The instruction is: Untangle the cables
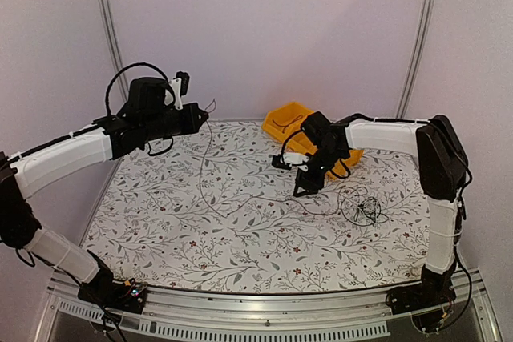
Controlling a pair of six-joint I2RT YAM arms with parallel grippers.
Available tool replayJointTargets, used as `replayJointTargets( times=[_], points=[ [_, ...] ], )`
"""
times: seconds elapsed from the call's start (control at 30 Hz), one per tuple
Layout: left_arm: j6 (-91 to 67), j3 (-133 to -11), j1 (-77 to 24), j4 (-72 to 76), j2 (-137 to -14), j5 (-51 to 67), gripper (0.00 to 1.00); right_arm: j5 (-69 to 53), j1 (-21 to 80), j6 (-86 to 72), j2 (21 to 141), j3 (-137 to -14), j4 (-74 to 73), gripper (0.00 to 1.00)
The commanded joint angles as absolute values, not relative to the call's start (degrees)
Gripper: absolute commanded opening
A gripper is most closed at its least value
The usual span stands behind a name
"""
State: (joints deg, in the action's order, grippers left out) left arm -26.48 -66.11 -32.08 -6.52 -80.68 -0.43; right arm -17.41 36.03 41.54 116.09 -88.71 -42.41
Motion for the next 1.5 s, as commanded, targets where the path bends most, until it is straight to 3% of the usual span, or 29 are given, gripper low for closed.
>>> replayJointTargets(
  times=[0.0, 0.3, 0.83, 1.47],
  points=[
    [-30.6, -63.9, -31.4, -7.9, -78.6, 0.2, 0.00, -17.7, 37.9, 39.5, 123.8, -95.2, -39.7, 0.52],
    [-31.7, -61.5, -31.4, -8.6, -74.9, -3.3, 0.00, -14.4, 38.1, 36.6, 130.6, -98.6, -41.5, 0.50],
    [-31.7, -60.1, -31.3, -5.9, -75.7, -2.6, 0.00, -18.7, 38.1, 32.9, 120.2, -96.4, -44.7, 0.49],
    [-31.2, -60.6, -31.3, -6.6, -75.2, -2.2, 0.00, -17.5, 38.1, 35.3, 123.2, -91.0, -44.6, 0.36]
  ],
)
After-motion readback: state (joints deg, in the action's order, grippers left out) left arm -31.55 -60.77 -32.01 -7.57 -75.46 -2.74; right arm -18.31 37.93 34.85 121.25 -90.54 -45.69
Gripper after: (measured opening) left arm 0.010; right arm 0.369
